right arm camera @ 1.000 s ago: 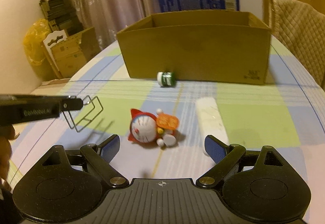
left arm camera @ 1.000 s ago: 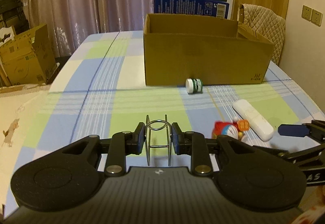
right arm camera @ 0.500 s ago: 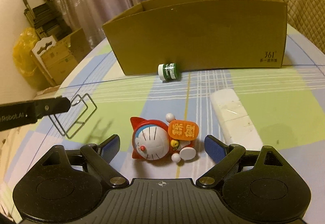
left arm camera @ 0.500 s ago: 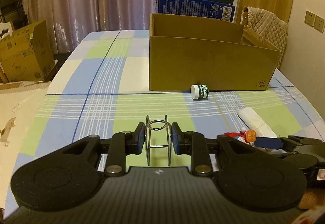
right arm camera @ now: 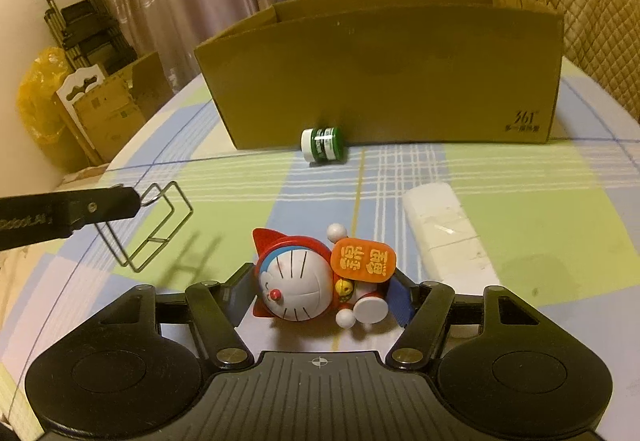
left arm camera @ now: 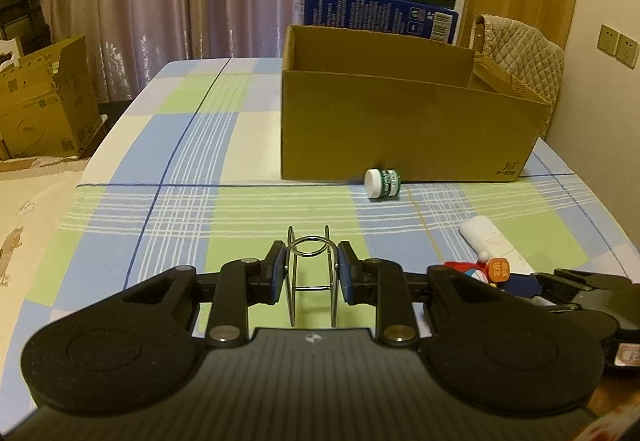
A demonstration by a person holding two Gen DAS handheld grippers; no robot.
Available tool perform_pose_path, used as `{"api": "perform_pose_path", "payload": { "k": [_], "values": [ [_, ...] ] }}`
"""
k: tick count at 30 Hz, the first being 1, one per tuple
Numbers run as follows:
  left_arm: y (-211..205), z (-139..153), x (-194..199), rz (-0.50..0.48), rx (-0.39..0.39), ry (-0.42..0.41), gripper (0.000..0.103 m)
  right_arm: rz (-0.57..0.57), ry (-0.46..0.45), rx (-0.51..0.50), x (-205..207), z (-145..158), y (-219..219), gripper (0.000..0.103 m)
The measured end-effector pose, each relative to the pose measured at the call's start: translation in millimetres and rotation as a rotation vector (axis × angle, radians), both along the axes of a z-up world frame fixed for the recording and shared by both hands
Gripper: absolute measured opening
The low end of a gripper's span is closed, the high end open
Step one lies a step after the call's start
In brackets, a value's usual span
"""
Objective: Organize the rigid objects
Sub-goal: 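Grasp the red Doraemon figure with right gripper while left holds wire stand, then carry wire stand and Doraemon figure over the box and lower them in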
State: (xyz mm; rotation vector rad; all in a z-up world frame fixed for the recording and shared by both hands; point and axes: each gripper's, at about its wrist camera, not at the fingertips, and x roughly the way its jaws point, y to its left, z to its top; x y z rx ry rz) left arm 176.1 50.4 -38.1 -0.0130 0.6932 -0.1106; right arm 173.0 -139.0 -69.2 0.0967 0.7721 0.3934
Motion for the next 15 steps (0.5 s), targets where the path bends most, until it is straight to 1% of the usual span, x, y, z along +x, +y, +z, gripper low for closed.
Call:
{"api": "perform_pose_path", "payload": {
  "k": [6,15],
  "values": [
    [-17.0,12.6,3.0,-0.05,0.004,-0.031,0.023,0.001,-0.042,-0.015,-3.6,19.9,-12.1,0.064],
    [-36.8,45.1,14.6,-0.11,-0.019,-0.11,0.023,-0.028,-0.103,-0.047,4.1,56.9,-36.7,0.064]
  ]
}}
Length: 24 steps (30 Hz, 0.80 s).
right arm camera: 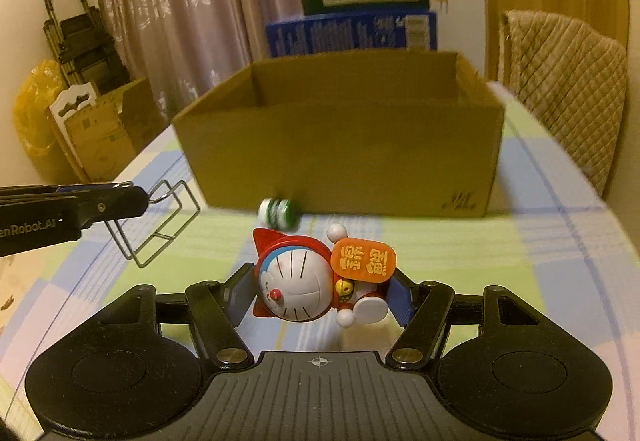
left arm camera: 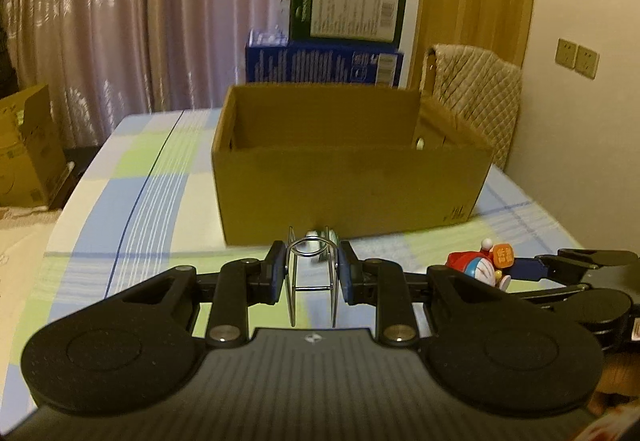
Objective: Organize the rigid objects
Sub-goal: 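Carry wire stand and Doraemon figure over the box and lower them in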
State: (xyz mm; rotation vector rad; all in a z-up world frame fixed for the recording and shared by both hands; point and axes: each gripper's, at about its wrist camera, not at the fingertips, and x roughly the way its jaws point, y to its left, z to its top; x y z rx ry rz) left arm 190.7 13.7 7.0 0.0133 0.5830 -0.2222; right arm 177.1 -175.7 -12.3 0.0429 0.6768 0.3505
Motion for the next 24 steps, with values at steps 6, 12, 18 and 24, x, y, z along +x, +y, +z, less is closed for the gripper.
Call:
{"api": "perform_pose_path", "payload": {
  "k": [6,12,18,24],
  "values": [
    [-0.9,31.1,22.6,-0.024,-0.005,-0.069,0.023,-0.011,-0.067,-0.011,15.7,35.3,-8.9,0.064],
    [4.8,61.4,63.9,-0.03,0.007,-0.135,0.023,-0.011,-0.11,-0.024,43.0,65.5,-17.8,0.064],
    [10.8,63.9,111.5,-0.026,0.017,-0.139,0.023,-0.005,-0.127,-0.049,80.2,81.4,-22.7,0.064],
    [18.5,54.7,141.4,-0.018,-0.015,-0.11,0.023,-0.01,-0.092,-0.034,124.0,87.1,-26.5,0.064]
  ]
}}
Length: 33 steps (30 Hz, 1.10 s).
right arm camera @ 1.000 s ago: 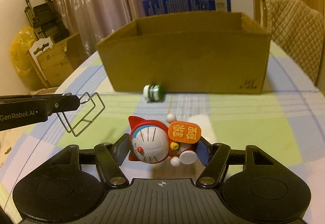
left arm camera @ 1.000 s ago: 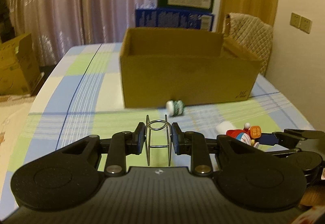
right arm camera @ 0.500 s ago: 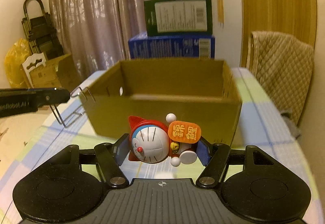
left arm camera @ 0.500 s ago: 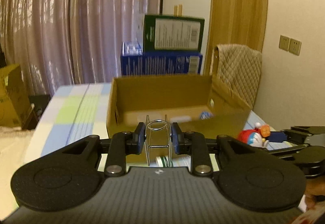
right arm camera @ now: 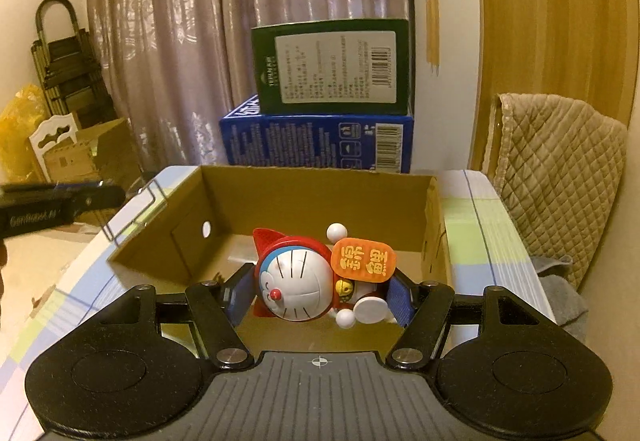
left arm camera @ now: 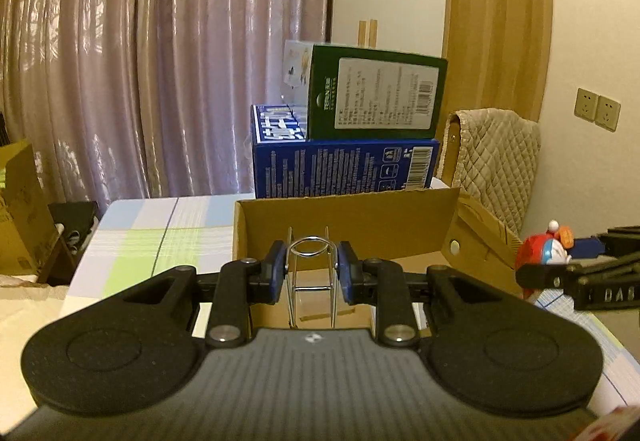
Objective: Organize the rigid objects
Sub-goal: 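Carry wire stand and Doraemon figure over the box and lower them in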
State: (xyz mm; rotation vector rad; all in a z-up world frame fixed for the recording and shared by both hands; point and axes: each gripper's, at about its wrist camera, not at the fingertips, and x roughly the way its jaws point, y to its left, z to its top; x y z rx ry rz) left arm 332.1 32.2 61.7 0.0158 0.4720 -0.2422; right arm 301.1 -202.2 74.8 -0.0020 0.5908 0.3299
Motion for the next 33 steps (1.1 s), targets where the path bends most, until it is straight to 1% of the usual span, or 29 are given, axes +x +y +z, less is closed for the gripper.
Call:
{"api": "perform_pose_path", "payload": {
  "k": [4,7,12,17,33],
  "values": [
    [2.1,-10.4,13.2,-0.01,0.012,0.027,0.023,-0.009,0.039,0.027,26.6,-4.7,-3.9,0.064],
    [6.8,-19.9,20.1,-0.008,-0.006,0.058,0.023,-0.009,0.076,0.056,43.2,-11.9,-5.7,0.064],
    [10.9,-28.3,26.4,0.001,-0.004,0.078,0.023,0.005,0.112,0.065,59.5,-23.3,1.9,0.064],
    [12.8,-34.5,31.8,0.006,-0.005,0.095,0.023,0.018,0.149,0.095,68.0,-31.2,12.2,0.064],
    [6.8,-41.6,30.8,0.005,-0.004,0.113,0.023,0.044,0.17,0.062,69.0,-38.0,25.6,0.064]
  ]
}}
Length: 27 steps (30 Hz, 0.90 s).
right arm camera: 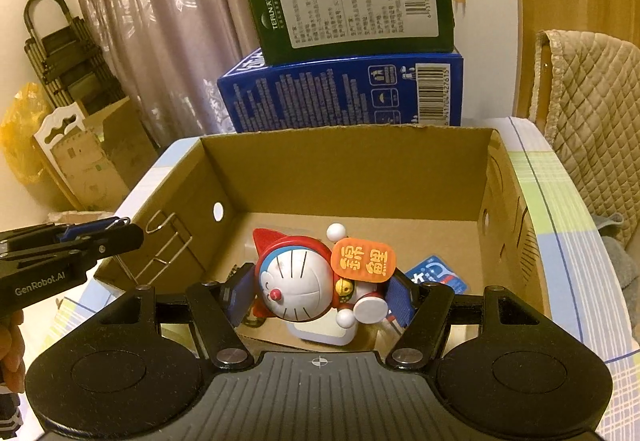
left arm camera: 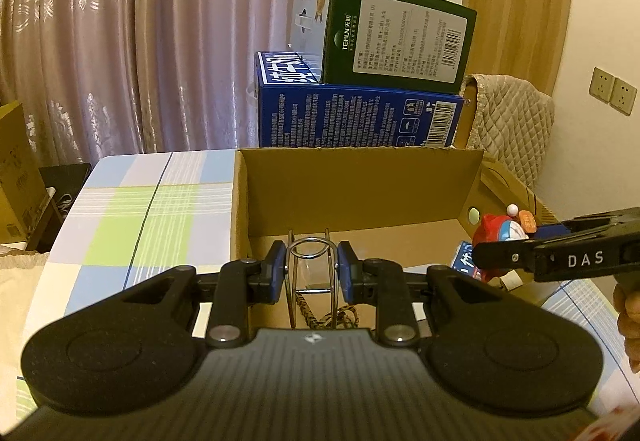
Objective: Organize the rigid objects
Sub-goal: 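Carry wire stand and Doraemon figure over the box and lower them in, then open left gripper to drop wire stand while right releases Doraemon figure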
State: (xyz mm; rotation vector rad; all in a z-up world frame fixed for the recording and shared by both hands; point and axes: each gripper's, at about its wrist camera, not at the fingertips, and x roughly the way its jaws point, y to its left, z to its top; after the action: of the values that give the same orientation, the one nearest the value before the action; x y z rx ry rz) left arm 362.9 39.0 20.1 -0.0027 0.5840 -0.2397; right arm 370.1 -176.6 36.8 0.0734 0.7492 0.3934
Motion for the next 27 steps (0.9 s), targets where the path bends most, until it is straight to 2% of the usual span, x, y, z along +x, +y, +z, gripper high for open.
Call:
{"api": "perform_pose_path", "payload": {
  "k": [27],
  "values": [
    [12.8,10.9,-1.7,0.043,-0.035,-0.011,0.023,0.043,0.003,-0.027,-1.7,5.5,27.4,0.064]
  ]
}}
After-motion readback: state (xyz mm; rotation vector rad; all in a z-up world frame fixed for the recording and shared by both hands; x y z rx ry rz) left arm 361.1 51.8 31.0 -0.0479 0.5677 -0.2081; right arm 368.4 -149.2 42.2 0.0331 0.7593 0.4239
